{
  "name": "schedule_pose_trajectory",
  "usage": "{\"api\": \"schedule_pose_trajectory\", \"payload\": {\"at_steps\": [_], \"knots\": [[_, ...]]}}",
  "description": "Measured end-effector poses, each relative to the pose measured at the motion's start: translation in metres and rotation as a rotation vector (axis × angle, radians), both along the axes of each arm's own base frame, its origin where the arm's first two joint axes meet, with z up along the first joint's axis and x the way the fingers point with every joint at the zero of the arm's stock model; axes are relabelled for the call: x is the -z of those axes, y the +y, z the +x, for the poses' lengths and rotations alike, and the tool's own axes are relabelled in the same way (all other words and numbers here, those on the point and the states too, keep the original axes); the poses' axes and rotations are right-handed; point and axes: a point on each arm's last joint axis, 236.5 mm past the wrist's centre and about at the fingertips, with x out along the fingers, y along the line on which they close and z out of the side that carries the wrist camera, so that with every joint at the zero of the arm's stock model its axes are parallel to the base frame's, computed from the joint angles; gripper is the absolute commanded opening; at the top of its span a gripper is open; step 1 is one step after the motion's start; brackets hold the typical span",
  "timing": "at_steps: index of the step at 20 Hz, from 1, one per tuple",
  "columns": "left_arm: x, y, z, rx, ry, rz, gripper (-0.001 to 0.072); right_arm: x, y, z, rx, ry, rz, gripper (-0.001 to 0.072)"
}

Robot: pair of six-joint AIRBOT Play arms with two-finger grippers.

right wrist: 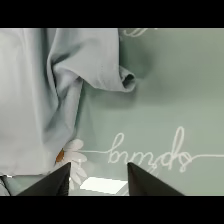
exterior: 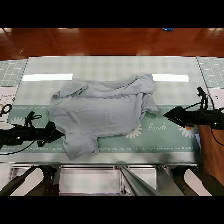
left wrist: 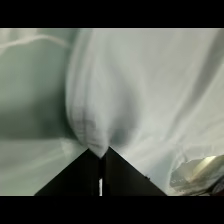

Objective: Fold the shirts.

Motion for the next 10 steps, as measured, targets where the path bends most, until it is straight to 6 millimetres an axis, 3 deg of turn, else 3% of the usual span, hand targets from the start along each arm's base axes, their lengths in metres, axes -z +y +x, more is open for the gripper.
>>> {"api": "schedule_pose_trajectory", "payload": {"at_steps": [5, 10], "knots": [[-0.001, 0.002, 0.013, 0.045, -0.047, 0.03, 0.0017, 0.021, -0.037, -0.008, 0.076, 0.08, -0.082, 0.0414], [-0.002, 0.002, 0.015, 0.061, -0.061, 0.036, 0.0017, 0.035, -0.012, 0.008, 0.046, 0.081, 0.018, 0.0415]]}}
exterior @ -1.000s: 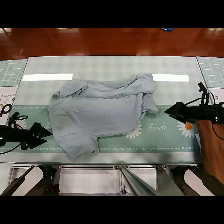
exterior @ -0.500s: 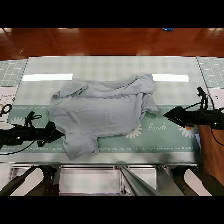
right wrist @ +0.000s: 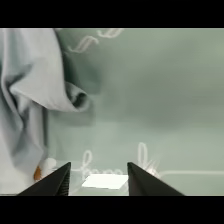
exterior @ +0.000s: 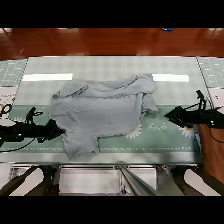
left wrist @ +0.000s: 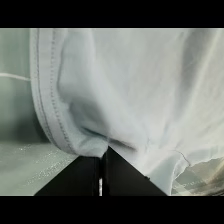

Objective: Fold the shirts.

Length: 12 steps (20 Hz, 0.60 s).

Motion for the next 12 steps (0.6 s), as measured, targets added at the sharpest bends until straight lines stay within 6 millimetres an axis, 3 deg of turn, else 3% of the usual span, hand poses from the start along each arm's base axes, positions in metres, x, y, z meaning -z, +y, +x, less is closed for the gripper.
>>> {"api": "schedule_pose_trajectory", "payload": {"at_steps": [3, 10, 11, 12], "knots": [[-0.001, -0.001, 0.0, 0.007, 0.0, -0.003, 0.0017, 0.015, 0.021, 0.018, -0.046, 0.003, 0.055, 0.0414], [-0.001, -0.003, -0.003, 0.012, 0.007, -0.013, 0.0017, 0.029, 0.04, 0.063, -0.111, -0.011, 0.071, 0.0414], [-0.002, -0.003, -0.002, 0.012, 0.007, -0.013, 0.0018, 0.031, 0.047, 0.065, -0.12, -0.003, 0.081, 0.0405], [-0.002, -0.003, -0.002, 0.012, 0.007, -0.013, 0.0017, 0.034, 0.054, 0.064, -0.136, 0.01, 0.09, 0.0327]]}}
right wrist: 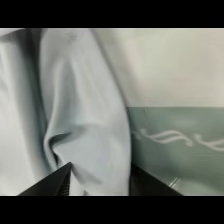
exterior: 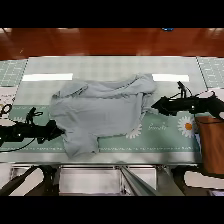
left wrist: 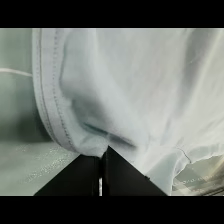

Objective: Fold the shirts.

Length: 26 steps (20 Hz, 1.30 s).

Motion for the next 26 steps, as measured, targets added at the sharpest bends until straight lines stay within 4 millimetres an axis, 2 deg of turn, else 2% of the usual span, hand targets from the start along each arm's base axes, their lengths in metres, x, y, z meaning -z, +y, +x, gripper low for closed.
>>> {"api": "schedule_pose_trajectory", "payload": {"at_steps": [1, 2, 4, 5, 6, 8, 10, 12, 14, 16, 18, 20, 21, 23, 26], "knots": [[0.0, 0.0, 0.0, 0.0, 0.0, 0.0, 0.0018, 0.004, 0.006, -0.001, -0.019, 0.01, 0.001, 0.0093], [-0.001, 0.0, 0.001, 0.0, -0.003, 0.001, 0.0017, 0.007, 0.01, -0.003, -0.035, 0.02, -0.007, 0.002], [-0.004, 0.004, 0.006, 0.01, -0.015, 0.012, 0.0017, 0.005, 0.014, 0.0, -0.058, 0.009, -0.016, 0.002], [-0.009, 0.01, 0.012, 0.019, -0.036, 0.035, 0.0017, -0.003, 0.014, 0.005, -0.064, -0.009, -0.012, 0.002], [-0.017, 0.015, 0.024, 0.018, -0.07, 0.048, 0.0017, -0.017, 0.013, 0.014, -0.066, -0.038, -0.004, 0.002], [-0.051, 0.019, 0.05, 0.035, -0.159, 0.053, 0.0017, -0.057, 0.008, 0.033, -0.076, -0.121, 0.0, 0.002], [-0.102, 0.032, 0.091, 0.029, -0.32, 0.101, 0.0017, -0.116, -0.002, 0.055, -0.087, -0.253, -0.023, 0.002], [-0.173, 0.038, 0.126, 0.026, -0.512, 0.134, 0.0017, -0.187, -0.011, 0.07, -0.1, -0.409, -0.064, 0.002], [-0.265, 0.042, 0.156, -0.001, -0.757, 0.179, 0.0017, -0.264, -0.015, 0.074, -0.107, -0.585, -0.117, 0.002], [-0.358, 0.042, 0.165, -0.02, -0.988, 0.24, 0.0017, -0.348, -0.016, 0.063, -0.107, -0.777, -0.181, 0.002], [-0.445, 0.04, 0.154, -0.039, -1.197, 0.309, 0.0017, -0.417, -0.015, 0.037, -0.103, -0.942, -0.249, 0.002], [-0.515, 0.03, 0.129, -0.046, -1.369, 0.363, 0.0017, -0.474, -0.015, 0.003, -0.085, -1.084, -0.332, 0.002], [-0.543, 0.025, 0.114, -0.054, -1.442, 0.393, 0.0017, -0.496, -0.016, -0.014, -0.068, -1.139, -0.371, 0.002], [-0.588, 0.017, 0.08, -0.069, -1.566, 0.465, 0.0017, -0.533, -0.021, -0.052, -0.018, -1.235, -0.454, 0.002], [-0.624, 0.006, 0.03, -0.086, -1.677, 0.597, 0.0017, -0.568, -0.03, -0.105, 0.066, -1.33, -0.557, 0.002]]}}
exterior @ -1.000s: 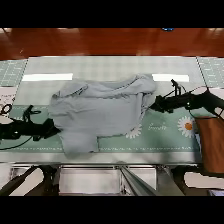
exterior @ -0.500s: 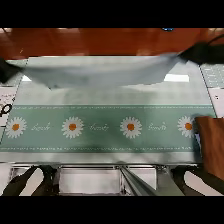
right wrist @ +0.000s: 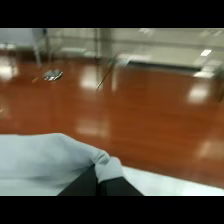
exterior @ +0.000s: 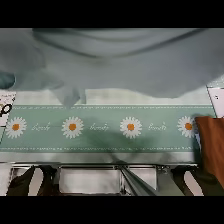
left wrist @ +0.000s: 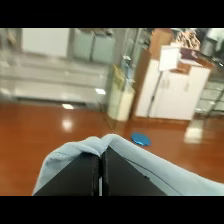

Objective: Fold the shirts.

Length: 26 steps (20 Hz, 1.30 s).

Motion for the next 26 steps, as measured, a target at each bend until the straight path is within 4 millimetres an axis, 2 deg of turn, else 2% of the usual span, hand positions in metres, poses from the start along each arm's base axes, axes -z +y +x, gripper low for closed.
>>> {"api": "schedule_pose_trajectory", "payload": {"at_steps": [3, 6, 8, 10, 12, 14, 17, 20, 22, 26], "knots": [[-0.018, -0.008, -0.043, -0.077, -0.083, 0.061, 0.0017, -0.007, -0.007, -0.041, 0.073, -0.035, -0.026, 0.002], [-0.021, -0.015, -0.08, -0.137, -0.125, 0.112, 0.0017, 0.003, -0.017, -0.065, 0.138, 0.001, -0.044, 0.002], [-0.013, -0.013, -0.089, -0.161, -0.109, 0.12, 0.0017, 0.011, -0.022, -0.071, 0.164, 0.032, -0.045, 0.002], [0.007, -0.003, -0.08, -0.177, -0.047, 0.107, 0.0017, 0.024, -0.027, -0.068, 0.18, 0.073, -0.041, 0.002], [0.043, 0.009, -0.055, -0.17, 0.06, 0.064, 0.0017, 0.048, -0.03, -0.055, 0.18, 0.151, -0.029, 0.002], [0.088, 0.021, -0.021, -0.147, 0.189, 0.026, 0.0017, 0.084, -0.03, -0.036, 0.161, 0.256, 0.0, 0.002], [0.176, 0.036, 0.041, -0.075, 0.405, -0.062, 0.0017, 0.151, -0.022, 0.008, 0.097, 0.419, 0.08, 0.002], [0.253, 0.044, 0.101, -0.011, 0.56, -0.135, 0.0018, 0.223, -0.024, 0.065, 0.063, 0.568, 0.157, 0.002], [0.286, 0.043, 0.145, 0.016, 0.594, -0.185, 0.0017, 0.265, -0.024, 0.109, 0.039, 0.639, 0.218, 0.002], [0.348, 0.034, 0.232, 0.013, 0.64, -0.252, 0.0017, 0.331, -0.023, 0.2, -0.004, 0.719, 0.38, 0.002]]}}
